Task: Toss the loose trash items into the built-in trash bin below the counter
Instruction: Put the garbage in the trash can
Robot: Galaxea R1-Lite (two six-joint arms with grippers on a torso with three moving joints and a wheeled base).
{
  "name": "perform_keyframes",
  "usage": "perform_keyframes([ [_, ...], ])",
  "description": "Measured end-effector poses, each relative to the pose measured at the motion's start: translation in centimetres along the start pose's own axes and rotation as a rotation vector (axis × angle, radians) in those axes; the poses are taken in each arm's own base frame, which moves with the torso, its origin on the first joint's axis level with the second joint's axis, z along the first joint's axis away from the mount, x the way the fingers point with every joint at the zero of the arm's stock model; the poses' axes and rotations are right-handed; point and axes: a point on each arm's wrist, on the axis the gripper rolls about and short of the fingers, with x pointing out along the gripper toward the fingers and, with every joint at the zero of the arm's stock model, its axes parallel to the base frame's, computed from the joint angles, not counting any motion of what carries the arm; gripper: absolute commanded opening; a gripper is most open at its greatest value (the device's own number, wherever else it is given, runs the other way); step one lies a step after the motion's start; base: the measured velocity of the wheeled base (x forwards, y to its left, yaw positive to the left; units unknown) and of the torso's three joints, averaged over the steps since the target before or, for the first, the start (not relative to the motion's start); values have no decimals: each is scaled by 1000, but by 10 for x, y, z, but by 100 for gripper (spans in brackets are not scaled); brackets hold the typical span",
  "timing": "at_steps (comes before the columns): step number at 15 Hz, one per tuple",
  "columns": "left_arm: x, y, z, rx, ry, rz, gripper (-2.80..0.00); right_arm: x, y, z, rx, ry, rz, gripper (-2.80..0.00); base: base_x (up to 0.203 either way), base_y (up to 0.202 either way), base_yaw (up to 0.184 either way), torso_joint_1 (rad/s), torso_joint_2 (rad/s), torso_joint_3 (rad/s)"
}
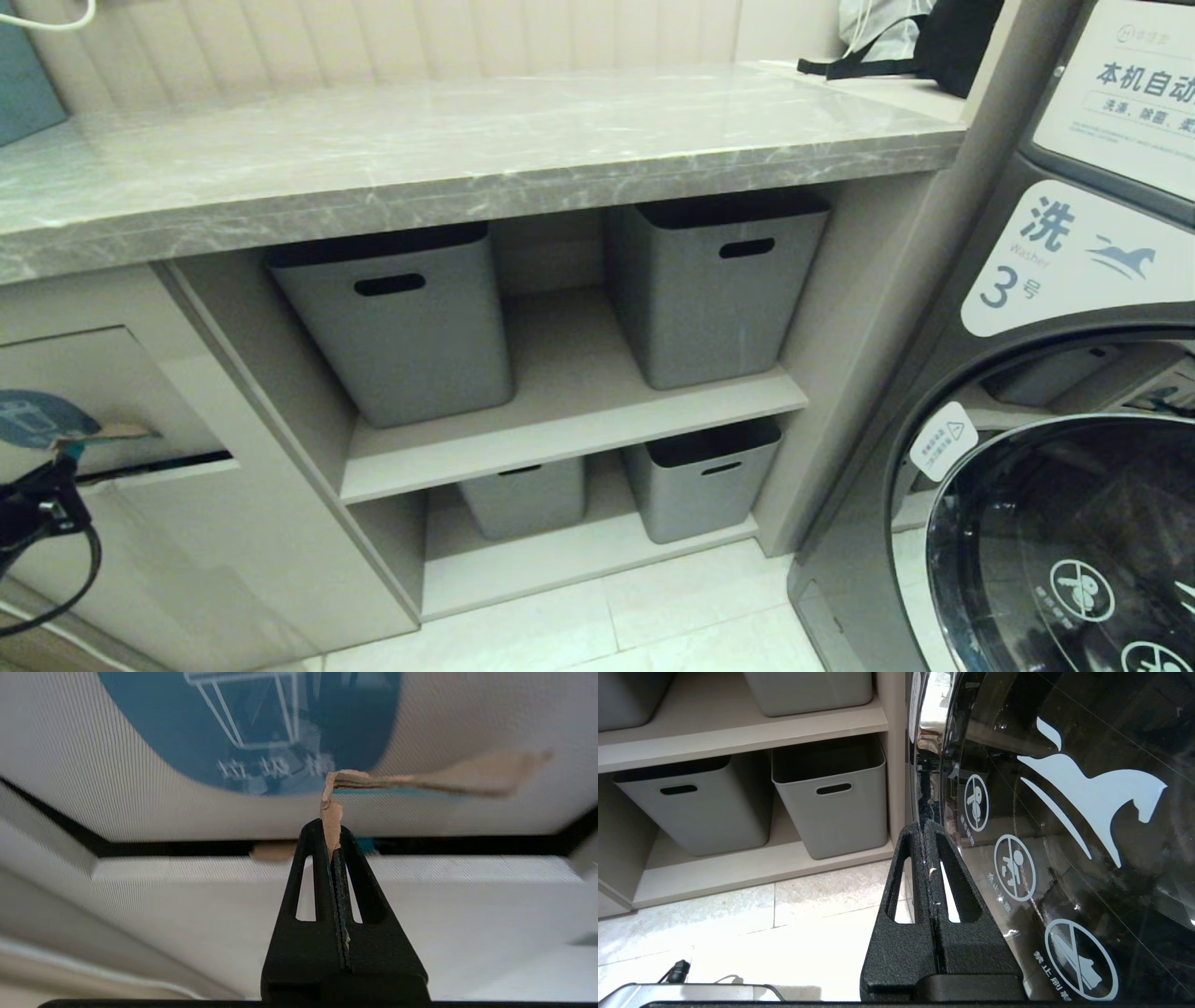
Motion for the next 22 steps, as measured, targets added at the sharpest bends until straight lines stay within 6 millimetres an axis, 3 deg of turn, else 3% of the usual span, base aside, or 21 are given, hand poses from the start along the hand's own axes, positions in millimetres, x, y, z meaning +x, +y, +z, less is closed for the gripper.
perform_keyframes([
  [12,38,7,-3,25,-59,-19,-280,0,0,0,0,0,0,-280,0,0,0,0,0,0],
  [22,58,-1,-6,37,-85,-54,-280,0,0,0,0,0,0,-280,0,0,0,0,0,0],
])
